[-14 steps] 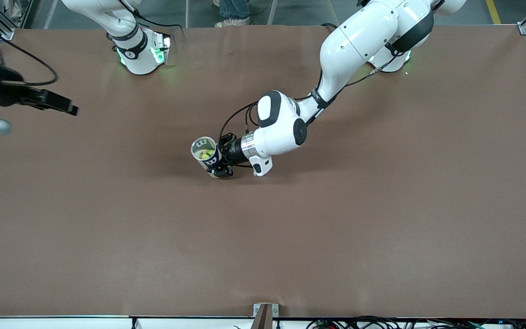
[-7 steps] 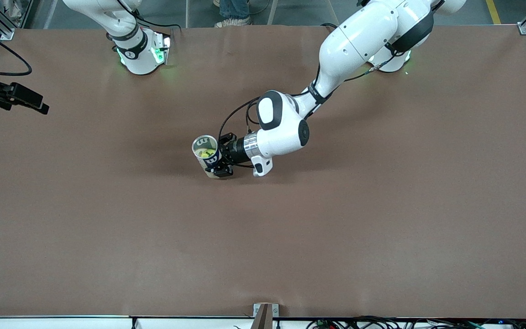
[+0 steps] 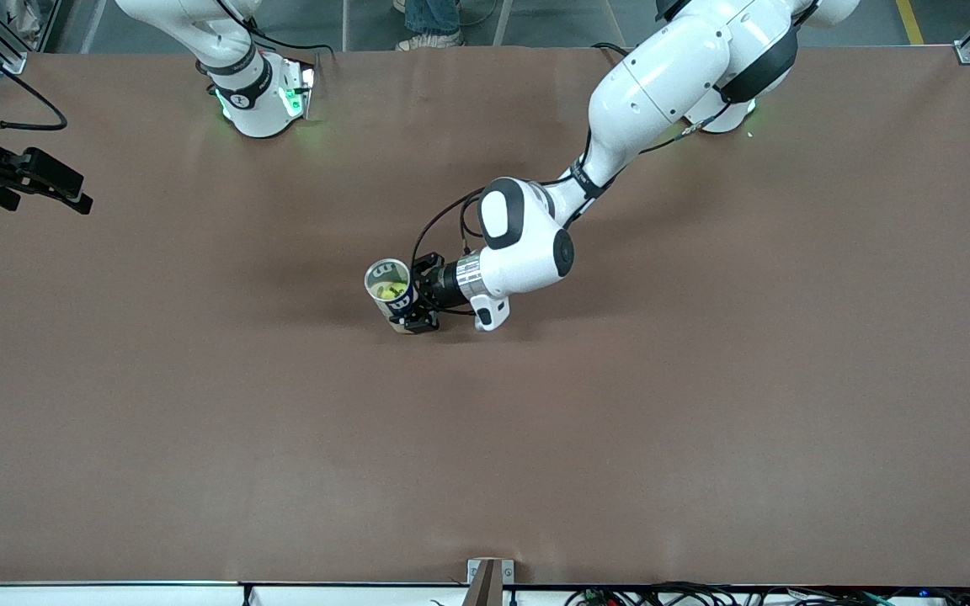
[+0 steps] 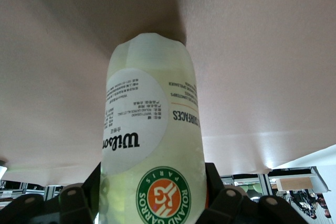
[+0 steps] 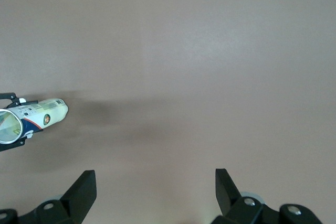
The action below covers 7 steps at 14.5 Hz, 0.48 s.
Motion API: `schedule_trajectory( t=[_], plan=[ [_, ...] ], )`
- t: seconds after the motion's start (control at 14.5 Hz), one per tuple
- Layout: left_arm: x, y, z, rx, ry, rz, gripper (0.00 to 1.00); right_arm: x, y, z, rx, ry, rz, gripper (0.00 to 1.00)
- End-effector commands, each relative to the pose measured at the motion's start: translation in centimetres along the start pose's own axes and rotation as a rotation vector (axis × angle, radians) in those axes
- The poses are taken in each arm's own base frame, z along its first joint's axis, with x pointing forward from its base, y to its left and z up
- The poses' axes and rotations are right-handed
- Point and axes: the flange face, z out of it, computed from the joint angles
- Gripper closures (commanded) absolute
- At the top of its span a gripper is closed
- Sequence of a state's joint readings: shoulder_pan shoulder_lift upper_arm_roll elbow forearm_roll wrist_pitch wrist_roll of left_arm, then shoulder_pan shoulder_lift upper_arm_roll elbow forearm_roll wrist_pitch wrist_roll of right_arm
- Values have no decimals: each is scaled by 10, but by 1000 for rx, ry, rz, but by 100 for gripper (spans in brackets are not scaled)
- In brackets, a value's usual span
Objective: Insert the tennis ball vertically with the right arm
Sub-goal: 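Stand the can upright on the table with the left gripper and release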
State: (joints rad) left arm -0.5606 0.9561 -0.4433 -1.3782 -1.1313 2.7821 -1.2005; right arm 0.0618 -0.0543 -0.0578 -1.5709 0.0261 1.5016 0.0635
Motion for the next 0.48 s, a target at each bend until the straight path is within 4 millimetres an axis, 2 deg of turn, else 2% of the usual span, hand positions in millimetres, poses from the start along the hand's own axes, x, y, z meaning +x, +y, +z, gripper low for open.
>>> schedule_trajectory(
  t=[0.0, 0.07, 0.14, 0.21, 0.41],
  plan=[
    [-2, -2, -2, -8, -4, 6, 22, -10, 0, -3, -22, 14, -32, 0],
    [-1, -3, -1, -6, -4, 6, 20, -10, 0, -4, -22, 16, -34, 0],
    [-1, -4, 0, -4, -2, 10, 13, -9, 2, -4, -22, 18, -31, 0],
    [-1, -4, 0, -4, -2, 12, 0, -9, 2, -4, -22, 19, -31, 0],
    [0, -4, 0, -4, -1, 15, 0, -9, 2, -2, -22, 16, -29, 0]
  ],
)
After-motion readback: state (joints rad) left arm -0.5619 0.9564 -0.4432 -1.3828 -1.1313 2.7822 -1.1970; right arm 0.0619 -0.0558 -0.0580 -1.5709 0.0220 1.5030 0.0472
